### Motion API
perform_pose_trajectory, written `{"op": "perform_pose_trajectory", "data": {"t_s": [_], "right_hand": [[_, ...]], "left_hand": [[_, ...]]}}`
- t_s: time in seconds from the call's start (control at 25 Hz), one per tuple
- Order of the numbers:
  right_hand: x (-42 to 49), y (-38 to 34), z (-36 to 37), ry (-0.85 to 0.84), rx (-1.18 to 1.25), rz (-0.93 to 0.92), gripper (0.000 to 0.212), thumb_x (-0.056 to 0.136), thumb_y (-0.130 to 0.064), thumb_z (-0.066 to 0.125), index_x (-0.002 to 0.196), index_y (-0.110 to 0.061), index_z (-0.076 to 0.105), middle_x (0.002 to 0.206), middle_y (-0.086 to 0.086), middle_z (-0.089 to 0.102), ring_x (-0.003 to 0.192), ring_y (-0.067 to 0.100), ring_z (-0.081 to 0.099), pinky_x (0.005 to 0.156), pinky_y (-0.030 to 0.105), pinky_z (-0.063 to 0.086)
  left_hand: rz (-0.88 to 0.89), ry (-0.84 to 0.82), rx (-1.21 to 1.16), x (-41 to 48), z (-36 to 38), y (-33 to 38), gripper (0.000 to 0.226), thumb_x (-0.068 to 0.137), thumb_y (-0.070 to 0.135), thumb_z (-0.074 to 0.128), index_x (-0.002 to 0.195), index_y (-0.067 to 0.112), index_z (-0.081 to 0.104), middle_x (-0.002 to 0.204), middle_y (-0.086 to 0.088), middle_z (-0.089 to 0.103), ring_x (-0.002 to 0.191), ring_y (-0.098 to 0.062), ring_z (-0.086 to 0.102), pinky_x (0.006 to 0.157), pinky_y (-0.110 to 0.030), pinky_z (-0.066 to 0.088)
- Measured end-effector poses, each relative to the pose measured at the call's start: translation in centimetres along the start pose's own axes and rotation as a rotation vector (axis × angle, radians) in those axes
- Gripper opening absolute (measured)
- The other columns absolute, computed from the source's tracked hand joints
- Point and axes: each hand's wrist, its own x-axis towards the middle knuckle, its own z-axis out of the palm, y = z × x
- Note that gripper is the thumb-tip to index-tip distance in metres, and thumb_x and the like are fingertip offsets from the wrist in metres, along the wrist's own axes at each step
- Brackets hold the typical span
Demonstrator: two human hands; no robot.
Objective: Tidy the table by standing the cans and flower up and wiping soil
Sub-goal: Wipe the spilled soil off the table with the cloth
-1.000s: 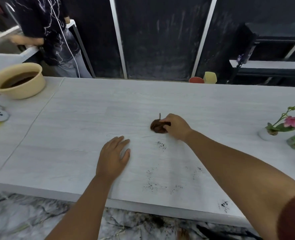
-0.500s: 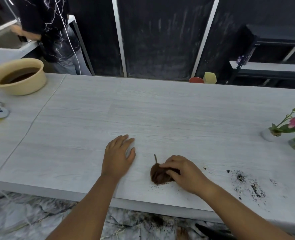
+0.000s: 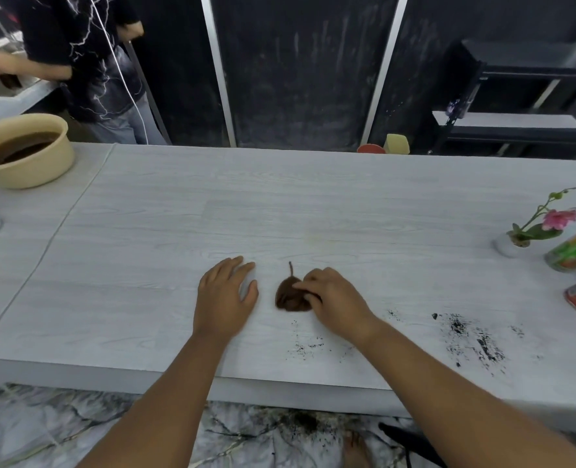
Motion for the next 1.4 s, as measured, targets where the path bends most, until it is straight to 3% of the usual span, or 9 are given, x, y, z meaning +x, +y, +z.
{"op": "perform_pose_trajectory", "data": {"t_s": [0.12,0.24,0.44,0.72,0.84,0.96,1.04,1.24,1.4], "right_hand": [[-4.1,-1.1,0.5,-0.021,0.035,-0.016,0.034,0.100,-0.008,0.066,0.131,-0.019,0.076,0.120,-0.002,0.071,0.110,0.020,0.058,0.094,0.021,0.044],[-5.8,-1.5,-0.6,0.068,0.193,0.140,0.035,0.101,-0.005,0.066,0.131,-0.019,0.076,0.117,-0.004,0.070,0.110,0.015,0.059,0.096,0.009,0.038],[-8.6,1.8,-6.8,0.392,0.346,0.404,0.030,0.099,-0.005,0.067,0.123,-0.019,0.078,0.109,-0.007,0.069,0.103,-0.004,0.063,0.093,0.014,0.047],[-18.7,13.3,-15.9,0.690,0.128,0.820,0.028,0.098,-0.020,0.070,0.126,-0.022,0.077,0.118,0.003,0.073,0.110,0.025,0.066,0.096,0.037,0.052],[-23.0,17.7,-17.9,0.702,0.013,1.025,0.032,0.099,-0.021,0.067,0.130,-0.018,0.075,0.129,0.012,0.072,0.117,0.035,0.065,0.099,0.039,0.049],[-24.9,19.7,-17.6,0.626,-0.059,1.132,0.030,0.100,-0.014,0.064,0.127,-0.009,0.075,0.119,0.022,0.072,0.097,0.041,0.066,0.086,0.039,0.051],[-24.5,19.2,-16.5,0.593,-0.074,1.121,0.029,0.100,-0.012,0.062,0.125,-0.007,0.076,0.114,0.022,0.070,0.087,0.038,0.063,0.079,0.035,0.046],[-20.4,13.5,-11.9,0.541,-0.097,0.918,0.031,0.097,-0.015,0.067,0.126,-0.013,0.077,0.115,0.014,0.069,0.100,0.038,0.068,0.088,0.041,0.054],[-16.8,8.1,-8.0,0.478,-0.036,0.775,0.031,0.098,-0.014,0.067,0.128,-0.013,0.076,0.113,0.010,0.068,0.098,0.033,0.069,0.086,0.036,0.054]], "left_hand": [[0.009,-0.009,0.006,0.0,-0.2,0.1,0.049,0.103,0.050,0.048,0.145,0.032,0.064,0.157,0.006,0.056,0.149,-0.020,0.045,0.124,-0.046,0.032],[0.002,-0.026,0.011,-0.2,-0.5,0.4,0.049,0.103,0.050,0.048,0.146,0.031,0.064,0.158,0.005,0.055,0.150,-0.021,0.044,0.126,-0.047,0.031],[0.023,-0.059,0.034,-0.2,-0.6,0.8,0.056,0.104,0.049,0.042,0.148,0.023,0.064,0.159,-0.004,0.056,0.150,-0.029,0.047,0.126,-0.051,0.032],[0.050,-0.066,0.057,-0.6,-0.6,1.1,0.058,0.105,0.045,0.040,0.149,0.014,0.063,0.159,-0.012,0.055,0.152,-0.032,0.046,0.126,-0.054,0.032],[0.059,-0.040,0.060,-0.6,-0.5,1.2,0.057,0.105,0.045,0.040,0.148,0.015,0.064,0.158,-0.011,0.057,0.150,-0.031,0.047,0.126,-0.053,0.033],[0.064,-0.025,0.057,-0.6,-0.4,1.1,0.057,0.105,0.045,0.040,0.147,0.015,0.064,0.157,-0.011,0.058,0.149,-0.031,0.048,0.124,-0.052,0.034],[0.072,-0.017,0.059,-0.6,-0.3,1.0,0.054,0.105,0.044,0.043,0.146,0.015,0.065,0.156,-0.011,0.058,0.148,-0.030,0.049,0.123,-0.051,0.035],[0.055,-0.001,0.078,-0.5,-0.2,1.3,0.040,0.107,0.026,0.062,0.145,0.012,0.066,0.155,-0.014,0.059,0.146,-0.032,0.051,0.121,-0.051,0.036],[-0.023,0.001,0.084,-1.5,-0.3,3.2,0.038,0.109,0.020,0.060,0.143,0.003,0.066,0.152,-0.024,0.059,0.143,-0.042,0.054,0.119,-0.060,0.040]]}}
